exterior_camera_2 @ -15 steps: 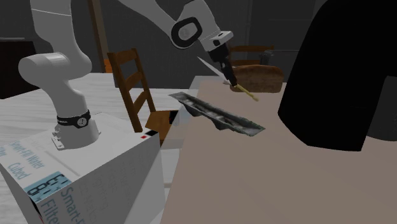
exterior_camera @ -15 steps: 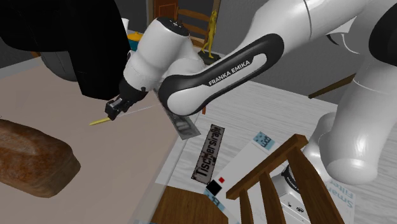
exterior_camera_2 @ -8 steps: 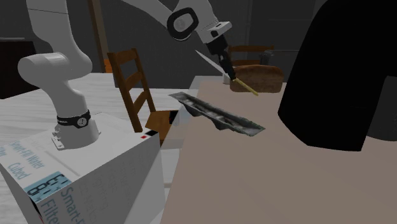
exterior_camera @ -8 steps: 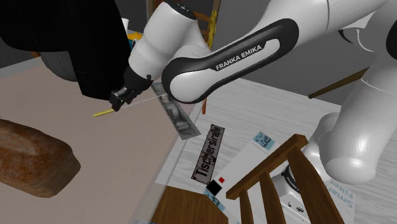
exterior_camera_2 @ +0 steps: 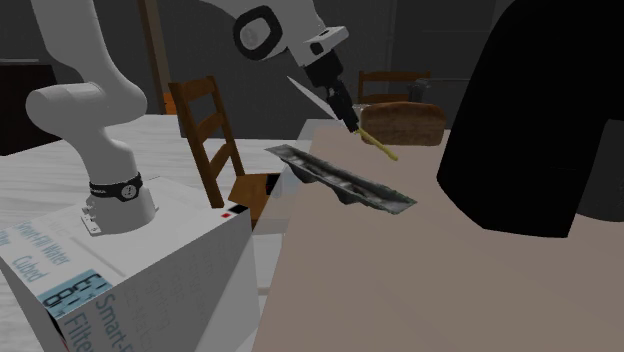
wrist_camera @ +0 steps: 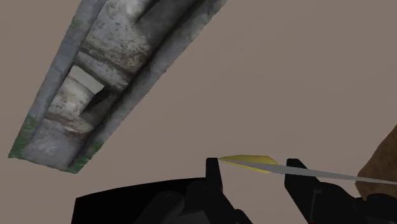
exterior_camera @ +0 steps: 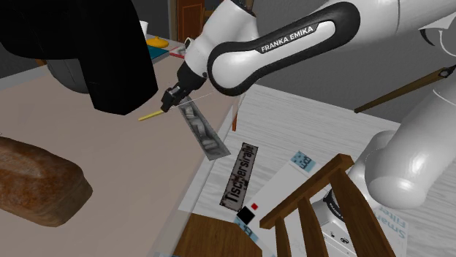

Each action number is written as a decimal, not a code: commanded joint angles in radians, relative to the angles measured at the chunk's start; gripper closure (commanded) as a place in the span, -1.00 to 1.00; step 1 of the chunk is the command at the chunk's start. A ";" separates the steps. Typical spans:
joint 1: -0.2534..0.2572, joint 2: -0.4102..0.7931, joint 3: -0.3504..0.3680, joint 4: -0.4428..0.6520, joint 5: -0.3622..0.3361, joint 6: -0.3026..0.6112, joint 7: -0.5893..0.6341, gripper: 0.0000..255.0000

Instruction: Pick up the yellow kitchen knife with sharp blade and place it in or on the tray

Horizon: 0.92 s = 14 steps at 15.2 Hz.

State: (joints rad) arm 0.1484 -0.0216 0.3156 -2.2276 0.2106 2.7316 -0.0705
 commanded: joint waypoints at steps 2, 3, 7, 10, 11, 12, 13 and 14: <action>-0.024 -0.050 -0.039 -0.039 0.098 -0.023 -0.138 1.00; -0.030 -0.063 -0.054 -0.049 0.125 -0.031 -0.180 1.00; -0.043 -0.083 -0.097 -0.076 0.187 -0.040 -0.284 1.00; -0.037 -0.060 -0.096 -0.094 0.205 -0.001 -0.304 1.00; -0.036 -0.052 -0.095 -0.099 0.212 0.012 -0.311 1.00; -0.034 -0.044 -0.095 -0.104 0.219 0.026 -0.319 1.00; -0.032 -0.036 -0.094 -0.109 0.226 0.039 -0.327 1.00; -0.031 -0.027 -0.094 -0.114 0.234 0.052 -0.335 1.00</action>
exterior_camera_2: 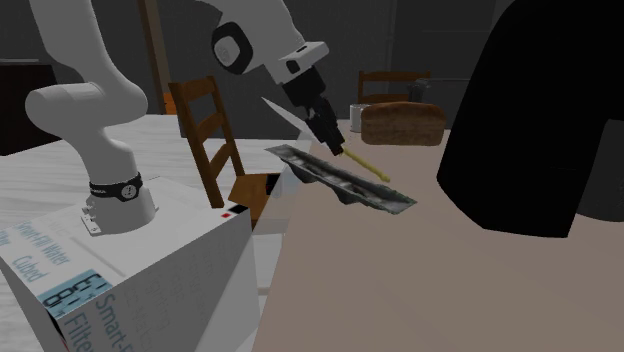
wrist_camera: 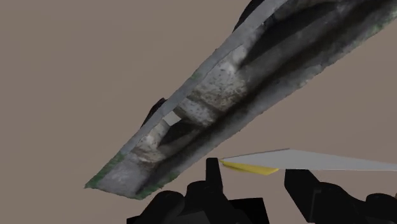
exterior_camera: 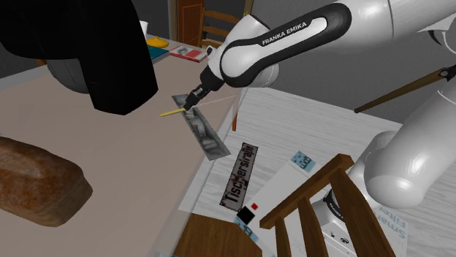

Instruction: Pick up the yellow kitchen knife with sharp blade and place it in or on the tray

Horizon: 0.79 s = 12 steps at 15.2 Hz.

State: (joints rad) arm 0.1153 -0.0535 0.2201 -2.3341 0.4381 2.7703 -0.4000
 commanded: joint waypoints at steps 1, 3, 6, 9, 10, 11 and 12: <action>0.004 0.014 0.002 -0.012 0.015 0.026 -0.014 1.00; 0.008 0.032 0.003 -0.020 0.032 0.052 -0.032 1.00; 0.012 0.061 0.007 -0.030 0.062 0.091 -0.063 1.00; 0.013 0.075 0.009 -0.033 0.077 0.108 -0.078 1.00; 0.013 0.075 0.009 -0.033 0.077 0.108 -0.078 1.00; 0.013 0.075 0.009 -0.033 0.077 0.108 -0.078 1.00; 0.013 0.075 0.009 -0.033 0.077 0.108 -0.078 1.00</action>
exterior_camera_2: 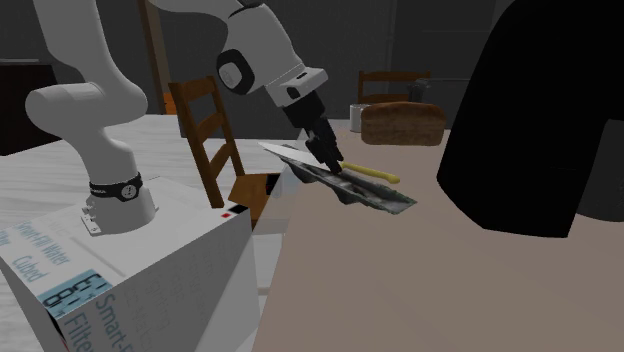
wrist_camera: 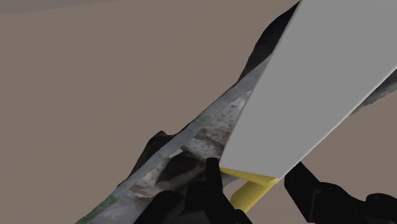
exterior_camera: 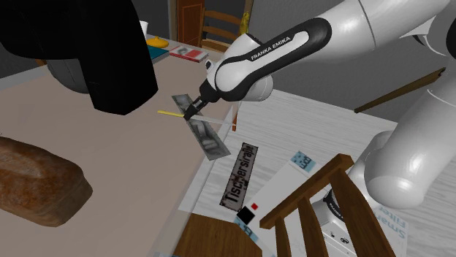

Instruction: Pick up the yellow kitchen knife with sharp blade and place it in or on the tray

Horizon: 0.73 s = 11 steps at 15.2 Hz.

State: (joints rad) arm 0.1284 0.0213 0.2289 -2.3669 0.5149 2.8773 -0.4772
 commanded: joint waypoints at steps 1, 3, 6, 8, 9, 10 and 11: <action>0.000 0.000 0.000 0.000 0.001 0.000 -0.001 1.00; 0.000 0.000 0.000 0.000 0.000 0.000 0.000 1.00; 0.000 0.000 0.000 0.000 0.000 0.000 0.000 -1.00; 0.000 0.000 0.000 0.000 0.000 0.000 0.000 -1.00; 0.000 0.000 0.000 0.000 0.000 0.000 0.000 -1.00; -0.004 -0.039 -0.004 -0.014 -0.005 -0.027 0.006 -1.00; -0.008 -0.078 -0.008 -0.027 -0.011 -0.055 0.013 -1.00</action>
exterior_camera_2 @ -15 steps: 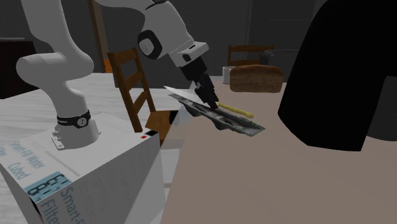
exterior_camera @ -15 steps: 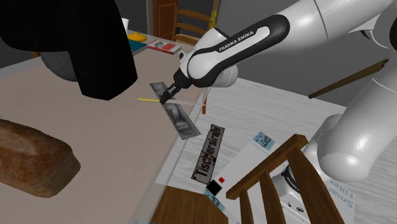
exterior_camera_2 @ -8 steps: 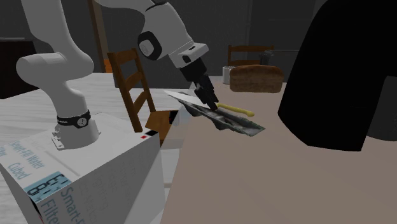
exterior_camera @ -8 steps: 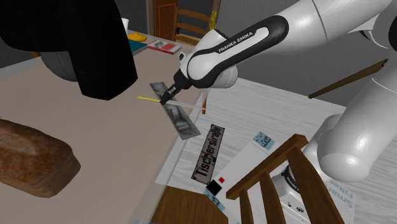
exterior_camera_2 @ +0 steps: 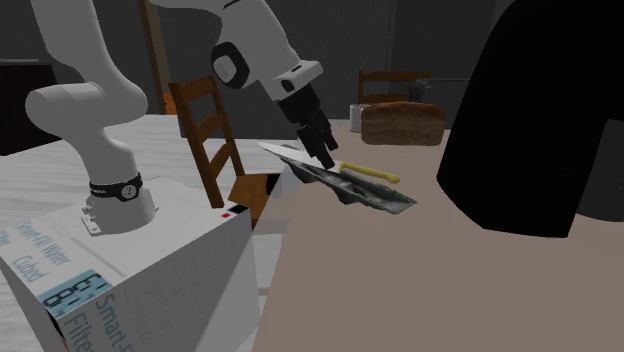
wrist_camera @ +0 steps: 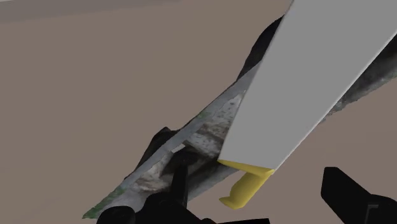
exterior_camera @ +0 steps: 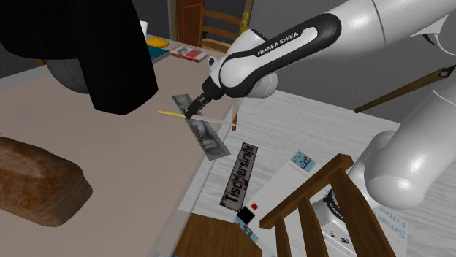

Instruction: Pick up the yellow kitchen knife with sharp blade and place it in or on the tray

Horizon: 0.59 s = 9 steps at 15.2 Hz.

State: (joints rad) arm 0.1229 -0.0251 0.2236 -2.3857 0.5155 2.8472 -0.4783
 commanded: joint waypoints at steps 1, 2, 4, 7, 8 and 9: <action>-0.007 -0.070 -0.006 -0.019 -0.018 -0.053 0.020 -1.00; -0.011 -0.100 -0.009 -0.027 -0.023 -0.077 0.025 -1.00; -0.012 -0.100 -0.008 -0.027 -0.023 -0.077 0.025 -1.00; -0.012 -0.100 -0.008 -0.027 -0.023 -0.077 0.025 -1.00; -0.012 -0.100 -0.008 -0.027 -0.023 -0.077 0.025 -1.00; -0.012 -0.100 -0.008 -0.027 -0.023 -0.077 0.025 -1.00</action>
State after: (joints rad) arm 0.1111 -0.1251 0.2154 -2.4121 0.4924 2.7703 -0.4534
